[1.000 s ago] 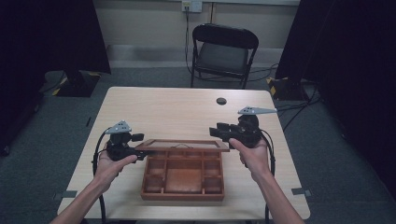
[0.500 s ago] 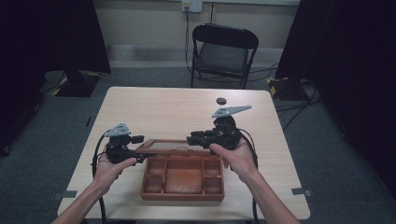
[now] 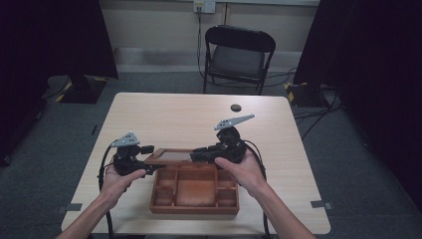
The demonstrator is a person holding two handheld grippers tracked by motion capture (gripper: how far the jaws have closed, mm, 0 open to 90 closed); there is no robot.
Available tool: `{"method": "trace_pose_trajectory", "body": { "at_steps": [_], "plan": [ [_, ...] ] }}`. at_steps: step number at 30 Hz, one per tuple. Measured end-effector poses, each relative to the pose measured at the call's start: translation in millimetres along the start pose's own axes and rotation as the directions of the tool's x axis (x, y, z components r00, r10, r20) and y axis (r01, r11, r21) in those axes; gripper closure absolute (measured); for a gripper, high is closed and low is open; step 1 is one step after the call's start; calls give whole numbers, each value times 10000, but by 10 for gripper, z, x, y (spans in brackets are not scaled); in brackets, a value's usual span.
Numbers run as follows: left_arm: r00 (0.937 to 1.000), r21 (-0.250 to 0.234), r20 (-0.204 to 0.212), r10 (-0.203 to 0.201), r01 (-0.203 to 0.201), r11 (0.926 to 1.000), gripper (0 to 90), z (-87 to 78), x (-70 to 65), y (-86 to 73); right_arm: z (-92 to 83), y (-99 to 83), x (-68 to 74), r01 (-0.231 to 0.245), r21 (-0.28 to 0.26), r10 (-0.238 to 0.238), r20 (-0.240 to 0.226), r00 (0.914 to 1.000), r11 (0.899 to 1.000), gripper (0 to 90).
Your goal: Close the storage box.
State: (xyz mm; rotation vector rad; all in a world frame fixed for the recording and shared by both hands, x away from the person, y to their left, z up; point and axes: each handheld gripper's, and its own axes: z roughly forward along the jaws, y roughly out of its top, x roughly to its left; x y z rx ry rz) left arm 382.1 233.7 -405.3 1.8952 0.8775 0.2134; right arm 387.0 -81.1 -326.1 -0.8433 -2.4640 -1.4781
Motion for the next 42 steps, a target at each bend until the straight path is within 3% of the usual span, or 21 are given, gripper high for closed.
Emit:
{"method": "trace_pose_trajectory", "body": {
  "at_steps": [8, 13, 31, 38, 42],
  "plan": [
    [10000, 81, -2, -19, 19, 10000, 166, 12, 6, -30, 50, -41, -59, -415, 218, 421, -289, 9987, 9989, 735],
    [10000, 97, -30, -35, 35, 9999, 169, 19, 13, -35, 39, -49, -61, -450, 160, 457, -522, 9976, 9989, 811],
    [9998, 425, 196, 75, -83, 9991, 168, 89, -10, -71, 8, -112, -67, 92, 209, -83, -429, 9990, 9997, 820],
    [10000, 448, 18, 71, -72, 9990, 195, 105, -21, -83, 11, -128, -57, -127, 479, 136, -176, 9998, 9988, 766],
    [9999, 526, 4, 152, -152, 9985, 194, 113, -17, -89, 18, -128, -73, -333, 629, 347, -204, 9992, 9975, 783]
  ]
}}
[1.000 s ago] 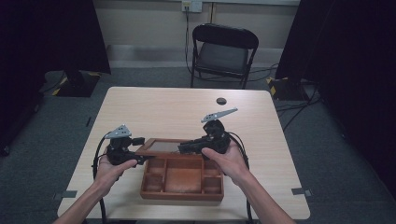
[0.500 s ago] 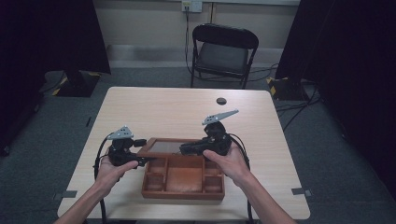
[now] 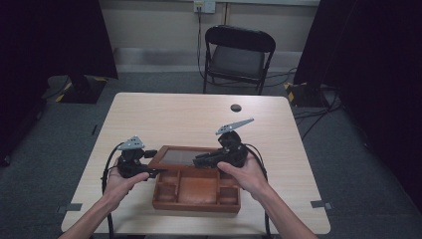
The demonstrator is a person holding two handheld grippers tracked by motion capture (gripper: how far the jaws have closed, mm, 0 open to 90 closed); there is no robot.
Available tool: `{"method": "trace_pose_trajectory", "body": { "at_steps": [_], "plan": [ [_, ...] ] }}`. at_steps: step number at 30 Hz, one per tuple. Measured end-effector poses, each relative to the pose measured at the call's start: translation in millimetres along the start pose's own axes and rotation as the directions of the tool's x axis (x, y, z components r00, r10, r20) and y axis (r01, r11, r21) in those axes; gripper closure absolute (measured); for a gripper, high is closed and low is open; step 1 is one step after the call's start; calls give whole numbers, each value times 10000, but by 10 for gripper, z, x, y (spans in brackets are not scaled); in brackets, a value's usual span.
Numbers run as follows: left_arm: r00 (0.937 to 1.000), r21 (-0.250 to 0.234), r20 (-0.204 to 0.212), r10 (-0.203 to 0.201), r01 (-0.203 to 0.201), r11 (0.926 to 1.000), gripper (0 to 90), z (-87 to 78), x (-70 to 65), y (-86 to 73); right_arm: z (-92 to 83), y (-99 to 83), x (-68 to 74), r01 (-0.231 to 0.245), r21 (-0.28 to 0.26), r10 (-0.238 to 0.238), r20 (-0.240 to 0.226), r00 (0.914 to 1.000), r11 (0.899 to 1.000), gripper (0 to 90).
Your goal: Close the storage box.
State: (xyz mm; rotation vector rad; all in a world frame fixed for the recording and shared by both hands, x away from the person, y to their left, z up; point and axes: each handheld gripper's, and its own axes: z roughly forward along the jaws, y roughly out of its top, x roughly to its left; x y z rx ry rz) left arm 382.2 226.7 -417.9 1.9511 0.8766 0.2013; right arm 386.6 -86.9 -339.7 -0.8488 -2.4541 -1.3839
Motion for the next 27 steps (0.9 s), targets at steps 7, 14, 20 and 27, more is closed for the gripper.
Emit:
{"method": "trace_pose_trajectory", "body": {
  "at_steps": [7, 14, 20, 27],
  "plan": [
    [9999, 157, 30, -104, 104, 9998, 189, 16, 35, -14, 22, 3, 7, 58, 106, -57, -56, 10000, 9999, 815],
    [9998, 383, -64, -191, 194, 9991, 181, 19, 76, -55, 30, -44, 17, 264, 209, -263, -35, 9996, 9994, 817],
    [9986, 499, -327, -410, 426, 9978, 181, -19, 167, -78, 21, -83, 19, 558, 368, -558, -3, 9984, 9978, 818],
    [9957, 542, -708, -599, 638, 9965, 183, -119, 304, -138, 34, -144, 24, 821, 547, -821, -20, 9966, 9951, 818]
  ]
}}
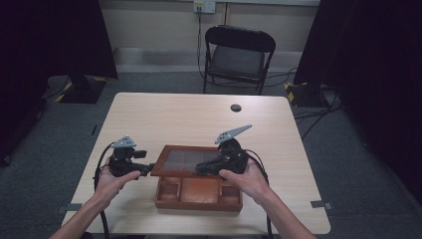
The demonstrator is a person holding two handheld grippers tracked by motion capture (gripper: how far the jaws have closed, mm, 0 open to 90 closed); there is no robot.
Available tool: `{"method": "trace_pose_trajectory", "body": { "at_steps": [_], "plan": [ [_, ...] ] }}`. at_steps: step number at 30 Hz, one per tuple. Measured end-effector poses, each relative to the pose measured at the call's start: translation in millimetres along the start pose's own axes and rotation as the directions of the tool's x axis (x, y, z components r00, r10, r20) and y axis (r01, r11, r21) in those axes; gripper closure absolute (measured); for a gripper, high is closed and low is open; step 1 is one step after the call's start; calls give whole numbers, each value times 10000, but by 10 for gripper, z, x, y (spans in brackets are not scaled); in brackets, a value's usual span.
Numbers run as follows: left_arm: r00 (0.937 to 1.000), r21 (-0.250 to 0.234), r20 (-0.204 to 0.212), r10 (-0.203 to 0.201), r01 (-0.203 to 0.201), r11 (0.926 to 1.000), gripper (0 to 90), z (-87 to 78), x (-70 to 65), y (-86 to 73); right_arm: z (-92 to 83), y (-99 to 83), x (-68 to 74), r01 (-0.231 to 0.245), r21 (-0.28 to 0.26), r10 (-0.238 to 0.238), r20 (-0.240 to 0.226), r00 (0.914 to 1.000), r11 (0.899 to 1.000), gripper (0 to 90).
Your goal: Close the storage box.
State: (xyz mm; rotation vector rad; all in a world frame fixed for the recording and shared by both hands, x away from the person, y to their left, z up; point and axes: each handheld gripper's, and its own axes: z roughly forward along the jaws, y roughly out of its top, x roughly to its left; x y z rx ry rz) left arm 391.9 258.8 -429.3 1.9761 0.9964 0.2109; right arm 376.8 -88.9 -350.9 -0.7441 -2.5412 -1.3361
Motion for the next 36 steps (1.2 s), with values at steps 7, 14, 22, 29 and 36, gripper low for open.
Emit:
{"method": "trace_pose_trajectory", "body": {
  "at_steps": [7, 14, 22, 29, 36],
  "plan": [
    [9986, -15, -437, -290, 289, 9996, 185, -78, 143, -56, 13, -68, 15, 150, 88, -150, 29, 9999, 9998, 817],
    [9980, 302, -540, -316, 332, 9990, 190, -36, 226, -93, 38, -130, 31, 310, 247, -312, 94, 9995, 9992, 817],
    [9971, 427, -585, -481, 506, 9978, 194, -27, 296, -119, 121, -238, 63, 385, 523, -396, 201, 9990, 9979, 816],
    [9980, 646, -531, -335, 369, 9972, 201, 9, 288, -133, 191, -337, 61, 381, 678, -392, 152, 9991, 9970, 816],
    [9973, 598, -627, -390, 428, 9973, 220, 13, 281, -124, 289, -427, 48, 334, 1064, -348, 116, 9993, 9938, 816]
  ]
}}
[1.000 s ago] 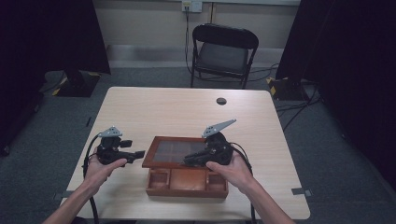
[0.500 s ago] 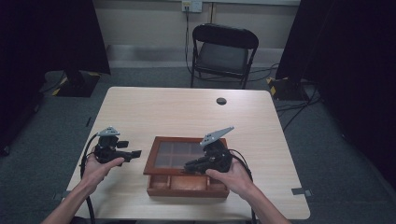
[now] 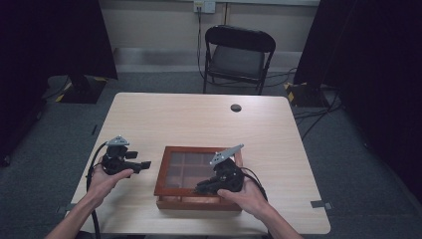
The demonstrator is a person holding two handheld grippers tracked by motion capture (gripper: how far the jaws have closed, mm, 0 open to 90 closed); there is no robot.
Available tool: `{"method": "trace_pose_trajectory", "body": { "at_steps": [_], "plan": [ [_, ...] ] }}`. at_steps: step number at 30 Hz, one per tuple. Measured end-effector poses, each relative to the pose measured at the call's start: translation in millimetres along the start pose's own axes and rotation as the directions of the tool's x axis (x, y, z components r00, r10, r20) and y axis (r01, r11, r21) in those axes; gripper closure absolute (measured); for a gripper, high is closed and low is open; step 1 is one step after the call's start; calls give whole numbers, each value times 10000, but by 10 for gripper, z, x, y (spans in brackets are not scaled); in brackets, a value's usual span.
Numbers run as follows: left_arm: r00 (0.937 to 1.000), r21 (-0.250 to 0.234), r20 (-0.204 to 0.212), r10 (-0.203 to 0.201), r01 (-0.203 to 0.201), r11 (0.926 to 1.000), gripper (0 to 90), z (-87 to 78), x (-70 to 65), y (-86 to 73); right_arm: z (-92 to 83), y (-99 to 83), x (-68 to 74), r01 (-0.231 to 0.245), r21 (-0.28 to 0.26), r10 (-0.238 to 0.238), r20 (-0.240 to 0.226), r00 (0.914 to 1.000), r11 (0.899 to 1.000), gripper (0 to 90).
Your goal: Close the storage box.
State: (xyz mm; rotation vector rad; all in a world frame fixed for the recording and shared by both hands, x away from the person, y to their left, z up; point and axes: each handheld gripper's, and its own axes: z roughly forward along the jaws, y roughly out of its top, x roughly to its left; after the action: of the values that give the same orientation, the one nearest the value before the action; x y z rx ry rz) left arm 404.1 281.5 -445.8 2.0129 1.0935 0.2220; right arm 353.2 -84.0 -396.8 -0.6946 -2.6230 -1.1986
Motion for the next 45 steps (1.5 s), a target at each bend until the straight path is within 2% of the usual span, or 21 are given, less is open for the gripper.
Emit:
{"method": "trace_pose_trajectory", "body": {
  "at_steps": [6, 10, 12, 14, 18, 22, 23, 28, 29, 32, 35, 38, 40, 42, 44, 45],
  "plan": [
    [9998, 96, -96, 184, -183, 9998, 220, 20, -5, 13, 103, -68, -14, 87, 370, -88, 26, 10000, 9993, 817],
    [9999, 113, -36, 129, -128, 9999, 220, 27, -10, 12, 145, -104, -28, 0, 454, 1, -31, 10000, 9990, 816],
    [10000, 69, 85, -31, 31, 10000, 220, 23, 7, 9, 162, -121, -52, -88, 488, 94, -114, 9999, 9988, 817],
    [10000, 95, -73, -17, 18, 10000, 220, 21, 13, 4, 183, -141, -61, -111, 470, 117, -137, 9998, 9988, 816],
    [10000, 180, -36, 15, -14, 9998, 220, 21, 18, -2, 225, -161, -62, -89, 702, 91, -25, 10000, 9975, 816],
    [9999, 114, -149, 47, -45, 9999, 220, 22, 19, 1, 243, -177, -58, -78, 685, 75, 40, 10000, 9976, 816],
    [9999, 102, -128, -56, 58, 9999, 220, 27, 19, -1, 253, -184, -51, -98, 665, 95, 49, 9999, 9977, 815],
    [9999, 122, -78, -63, 64, 9999, 219, 26, 21, -4, 268, -195, -45, -195, 729, 190, 72, 9998, 9971, 815],
    [10000, 104, -66, -45, 46, 9999, 220, 23, 19, -3, 268, -196, -48, -181, 679, 176, 80, 9998, 9975, 807],
    [9999, 120, -68, -104, 105, 9999, 220, 27, 20, -3, 224, -175, -63, -317, 244, 314, 96, 9995, 9992, 670],
    [9996, 230, 134, -262, 259, 9994, 219, 24, 16, 2, 126, -143, -97, -395, -283, 407, 441, 9982, 9988, 620],
    [9998, 220, 202, 5, -9, 9998, 219, 6, -19, 28, -15, -122, -150, -602, -990, 702, 1005, 9925, 9933, 541],
    [9997, 278, 222, -47, 41, 9996, 219, 6, -31, 38, -116, -118, -207, -836, -1407, 1030, 1364, 9853, 9865, 460],
    [9998, 495, 101, 195, -200, 9986, 219, 2, -30, 48, -215, -127, -271, -1255, -1853, 1565, 1637, 9740, 9746, 348],
    [9996, 511, 5, 293, -293, 9983, 218, -20, -5, 49, -307, -165, -334, -1431, -1976, 1843, 2092, 9603, 9698, 309],
    [9998, 474, -13, 213, -212, 9986, 217, -29, 15, 43, -353, -201, -369, -1544, -2071, 2019, 2324, 9514, 9661, 291]
  ]
}}
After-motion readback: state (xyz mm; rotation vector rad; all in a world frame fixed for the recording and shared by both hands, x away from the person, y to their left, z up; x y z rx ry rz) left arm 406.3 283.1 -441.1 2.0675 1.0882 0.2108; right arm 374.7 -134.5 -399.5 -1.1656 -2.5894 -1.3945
